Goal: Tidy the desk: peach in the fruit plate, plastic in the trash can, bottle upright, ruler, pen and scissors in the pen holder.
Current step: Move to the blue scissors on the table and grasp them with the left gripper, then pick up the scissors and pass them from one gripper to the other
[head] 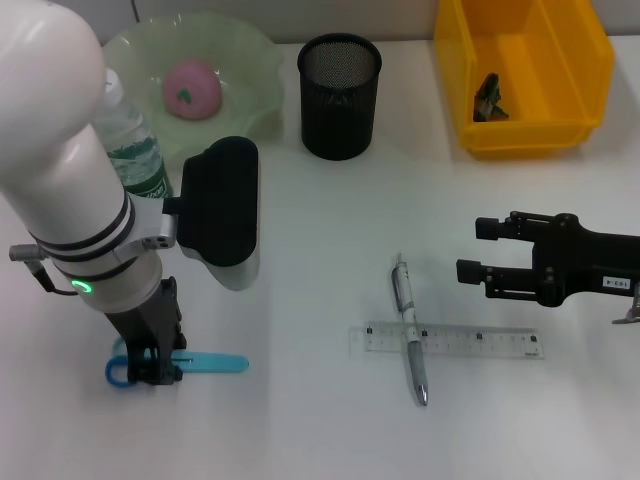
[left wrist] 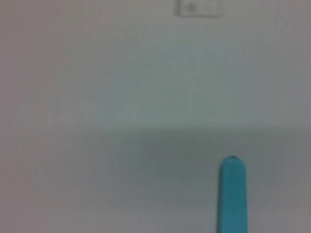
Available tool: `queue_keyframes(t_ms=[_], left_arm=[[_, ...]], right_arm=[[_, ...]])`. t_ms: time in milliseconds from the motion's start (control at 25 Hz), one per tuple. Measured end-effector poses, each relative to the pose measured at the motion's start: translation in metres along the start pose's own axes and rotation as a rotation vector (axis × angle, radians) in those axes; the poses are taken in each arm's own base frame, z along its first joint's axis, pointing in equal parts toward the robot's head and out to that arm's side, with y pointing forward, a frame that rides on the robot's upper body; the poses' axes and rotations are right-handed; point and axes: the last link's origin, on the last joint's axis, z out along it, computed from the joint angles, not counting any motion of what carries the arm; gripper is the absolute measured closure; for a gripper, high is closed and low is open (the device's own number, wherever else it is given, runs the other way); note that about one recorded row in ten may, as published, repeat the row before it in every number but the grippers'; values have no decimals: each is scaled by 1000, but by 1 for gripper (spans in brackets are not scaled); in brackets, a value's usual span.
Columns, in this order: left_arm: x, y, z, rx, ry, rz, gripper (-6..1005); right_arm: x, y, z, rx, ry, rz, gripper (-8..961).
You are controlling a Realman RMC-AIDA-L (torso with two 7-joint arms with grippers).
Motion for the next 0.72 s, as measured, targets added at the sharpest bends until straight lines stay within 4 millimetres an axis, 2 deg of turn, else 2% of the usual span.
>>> queue_keyframes(t_ms=[440,640,720], left_arm=[[2,-2,-3,16,-5,12,752],[6,-6,-18,39,64,2,751],[11,-9,-33,15,193,-43,748]], right_arm=[[-1,0,0,2,-4,2,216],[-1,0,0,3,-4,2,216],[-1,-1,-1,4,-2,1,216]])
